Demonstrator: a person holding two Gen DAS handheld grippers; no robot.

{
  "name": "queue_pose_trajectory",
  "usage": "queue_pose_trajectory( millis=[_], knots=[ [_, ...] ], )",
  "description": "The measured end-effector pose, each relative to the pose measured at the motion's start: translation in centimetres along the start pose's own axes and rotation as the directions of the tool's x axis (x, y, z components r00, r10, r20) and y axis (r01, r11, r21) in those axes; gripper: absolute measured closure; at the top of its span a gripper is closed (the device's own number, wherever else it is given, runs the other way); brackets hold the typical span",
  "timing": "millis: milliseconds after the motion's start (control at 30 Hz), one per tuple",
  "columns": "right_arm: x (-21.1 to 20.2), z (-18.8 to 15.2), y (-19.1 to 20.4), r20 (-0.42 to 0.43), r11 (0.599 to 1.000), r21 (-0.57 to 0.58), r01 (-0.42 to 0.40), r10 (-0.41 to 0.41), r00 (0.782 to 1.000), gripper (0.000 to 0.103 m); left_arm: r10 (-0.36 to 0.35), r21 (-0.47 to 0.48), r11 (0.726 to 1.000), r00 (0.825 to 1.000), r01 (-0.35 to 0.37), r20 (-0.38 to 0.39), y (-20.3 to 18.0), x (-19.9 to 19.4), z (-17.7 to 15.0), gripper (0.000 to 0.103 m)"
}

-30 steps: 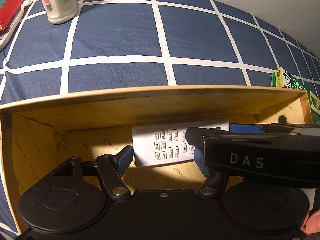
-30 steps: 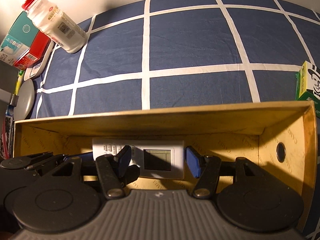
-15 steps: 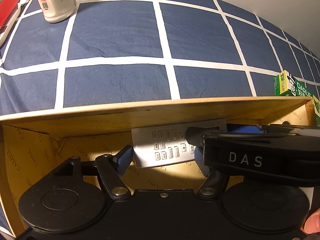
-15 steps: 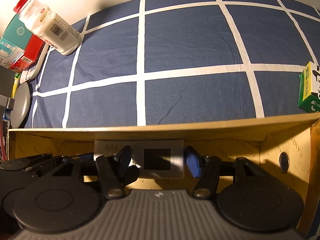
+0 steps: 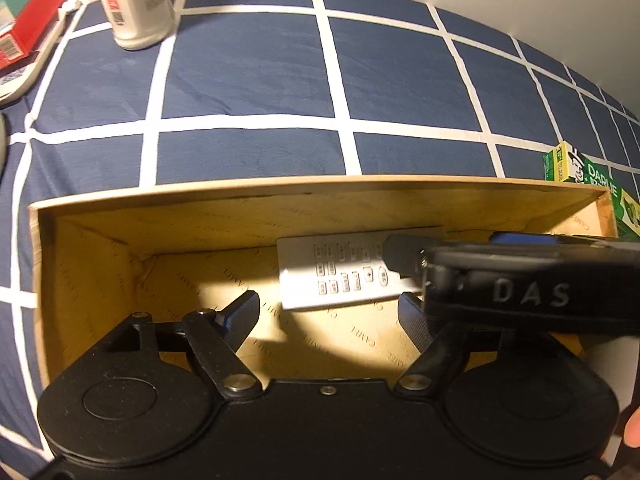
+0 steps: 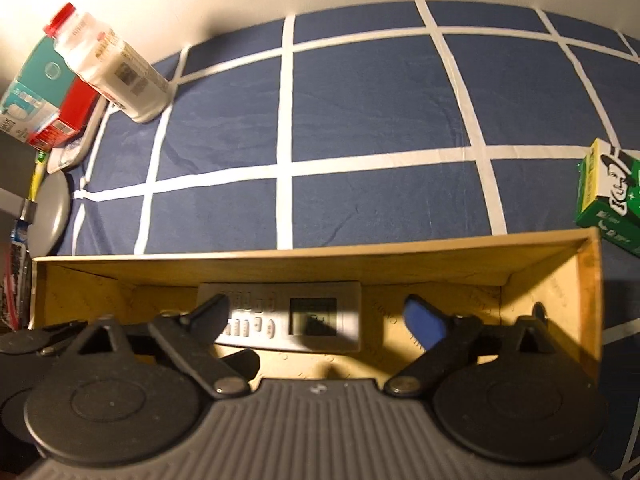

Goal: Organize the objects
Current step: 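Lower the remote into the box and open the right gripper, then move the right tool back toward the green DARLIE toothpaste box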

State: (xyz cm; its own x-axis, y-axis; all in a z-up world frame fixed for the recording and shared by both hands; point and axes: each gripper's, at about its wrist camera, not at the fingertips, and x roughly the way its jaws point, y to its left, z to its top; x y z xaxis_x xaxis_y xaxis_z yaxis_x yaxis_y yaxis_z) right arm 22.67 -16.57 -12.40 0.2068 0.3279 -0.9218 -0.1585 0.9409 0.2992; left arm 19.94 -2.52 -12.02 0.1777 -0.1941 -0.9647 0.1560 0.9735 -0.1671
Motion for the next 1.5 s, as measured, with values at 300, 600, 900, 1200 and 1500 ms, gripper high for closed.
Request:
queue_pose_trajectory(
  millis=[300, 600, 900, 1200, 1500],
  knots=[
    [-4.5, -1.2, 1.0, 0.070, 0.999, -0.030, -0.012, 0.014, 0.997, 0.000, 0.017, -0.014, 1.000, 0.997, -0.016, 0.069, -0.7, -4.5, -1.8, 0.017],
    [-9.5, -3.8, 0.9, 0.138, 1.000, -0.027, 0.009, -0.005, 0.990, 0.000, 0.031, 0.004, 0.999, 0.989, -0.032, 0.143, -2.5, -8.8, -4.3, 0.005],
    [-14.2, -7.0, -1.0, 0.200, 0.999, 0.028, 0.046, -0.051, 0.978, 0.000, 0.059, 0.047, 0.996, 0.979, -0.070, 0.196, -4.6, -11.4, -6.6, 0.000],
    [-18.3, -10.6, -3.5, 0.261, 0.989, 0.114, 0.090, -0.117, 0.958, 0.000, 0.037, 0.118, 0.991, 0.973, -0.065, 0.226, -7.0, -13.0, -8.6, 0.000],
    [-21.7, -13.3, -7.4, 0.286, 0.969, 0.214, 0.126, -0.186, 0.940, 0.000, -0.004, 0.189, 0.981, 0.972, -0.042, 0.234, -10.8, -13.7, -9.0, 0.000]
  ],
)
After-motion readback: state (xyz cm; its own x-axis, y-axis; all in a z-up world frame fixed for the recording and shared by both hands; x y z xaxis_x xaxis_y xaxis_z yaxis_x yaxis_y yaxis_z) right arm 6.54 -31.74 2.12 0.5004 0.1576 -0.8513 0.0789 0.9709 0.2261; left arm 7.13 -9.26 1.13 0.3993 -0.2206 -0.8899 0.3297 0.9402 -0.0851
